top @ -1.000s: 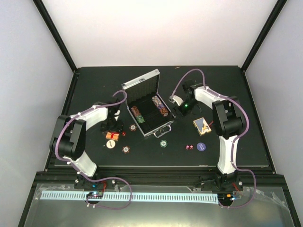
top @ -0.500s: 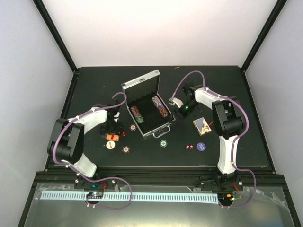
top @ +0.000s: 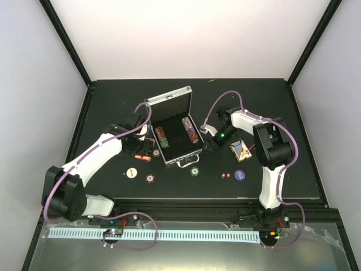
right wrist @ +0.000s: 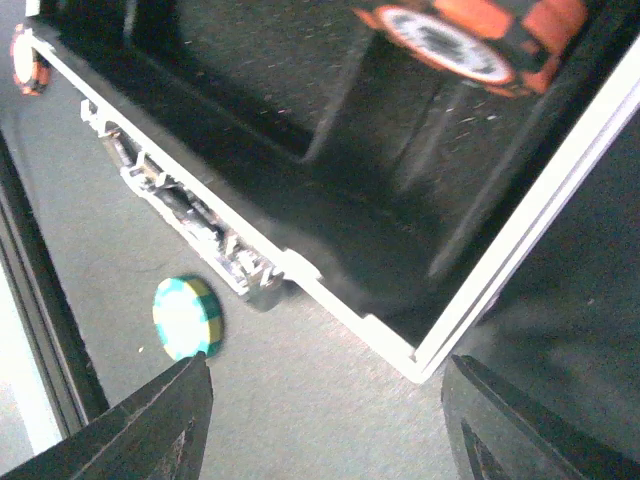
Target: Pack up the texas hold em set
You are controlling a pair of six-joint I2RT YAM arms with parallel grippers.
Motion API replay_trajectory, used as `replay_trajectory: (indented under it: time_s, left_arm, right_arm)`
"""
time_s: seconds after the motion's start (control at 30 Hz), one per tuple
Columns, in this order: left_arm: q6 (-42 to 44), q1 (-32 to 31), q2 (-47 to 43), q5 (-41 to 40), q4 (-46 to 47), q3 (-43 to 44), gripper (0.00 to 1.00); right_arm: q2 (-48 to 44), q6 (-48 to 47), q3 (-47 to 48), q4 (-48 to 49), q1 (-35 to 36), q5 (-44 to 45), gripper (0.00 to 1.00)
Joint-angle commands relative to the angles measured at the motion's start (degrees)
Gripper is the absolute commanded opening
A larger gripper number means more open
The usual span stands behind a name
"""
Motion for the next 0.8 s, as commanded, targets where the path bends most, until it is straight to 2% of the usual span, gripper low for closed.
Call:
replay_trajectory:
  time_s: [0.0, 0.27, 0.47, 0.77]
  left_arm:
    - [8.15, -5.79, -2.41, 7.48, 6.81, 5.88, 0.60]
    - [23.87, -12.70, 8.14, 9.57, 14.45, 16.43, 0.62]
    - [31.69, -16.46, 21.75, 5.16, 5.78, 29.48, 0.62]
    - [34.69, -19.54, 28.39, 4.29, 3.51, 31.40, 0.63]
  right_arm:
    - [-6.85, -1.92, -2.26, -0.59, -0.36, -2.02, 0.67]
    - [-9.49, -6.37, -0.44, -11.70, -4.58, -1.40, 0.68]
    - [-8.65, -11.12, -0.22, -16.71, -7.09, -0.70, 0.68]
    - [-7.04, -11.37, 2.00, -19.38, -7.48, -1.64, 0.68]
